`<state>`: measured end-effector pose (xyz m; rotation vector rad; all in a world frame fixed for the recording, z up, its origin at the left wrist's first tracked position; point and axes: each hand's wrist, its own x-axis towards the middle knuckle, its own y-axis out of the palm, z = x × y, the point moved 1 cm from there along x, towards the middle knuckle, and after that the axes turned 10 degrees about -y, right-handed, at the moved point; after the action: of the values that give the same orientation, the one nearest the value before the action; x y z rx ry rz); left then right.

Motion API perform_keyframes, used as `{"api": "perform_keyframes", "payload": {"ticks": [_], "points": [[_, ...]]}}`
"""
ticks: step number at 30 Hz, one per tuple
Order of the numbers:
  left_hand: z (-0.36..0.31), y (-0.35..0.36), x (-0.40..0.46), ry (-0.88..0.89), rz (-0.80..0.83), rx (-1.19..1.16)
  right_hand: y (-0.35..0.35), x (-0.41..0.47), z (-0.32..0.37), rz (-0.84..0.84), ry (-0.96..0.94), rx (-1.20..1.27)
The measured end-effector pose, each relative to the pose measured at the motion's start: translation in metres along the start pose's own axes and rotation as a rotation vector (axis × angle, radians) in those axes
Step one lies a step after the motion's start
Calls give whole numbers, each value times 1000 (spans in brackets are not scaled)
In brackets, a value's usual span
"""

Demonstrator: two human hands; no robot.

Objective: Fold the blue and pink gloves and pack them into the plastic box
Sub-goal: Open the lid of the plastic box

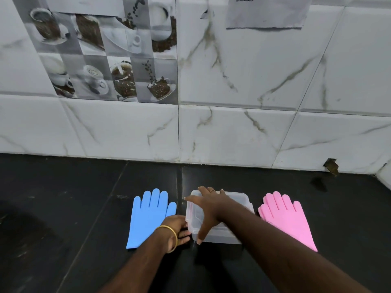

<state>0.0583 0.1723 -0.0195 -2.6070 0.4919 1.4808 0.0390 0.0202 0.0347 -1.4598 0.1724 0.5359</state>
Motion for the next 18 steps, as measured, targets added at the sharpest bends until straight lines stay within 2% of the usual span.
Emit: {"api": "perform_keyframes", "payload": {"ticks": [18], "points": [[-3, 4, 14, 81, -16, 54, -15, -3, 10, 32, 15, -7]]}}
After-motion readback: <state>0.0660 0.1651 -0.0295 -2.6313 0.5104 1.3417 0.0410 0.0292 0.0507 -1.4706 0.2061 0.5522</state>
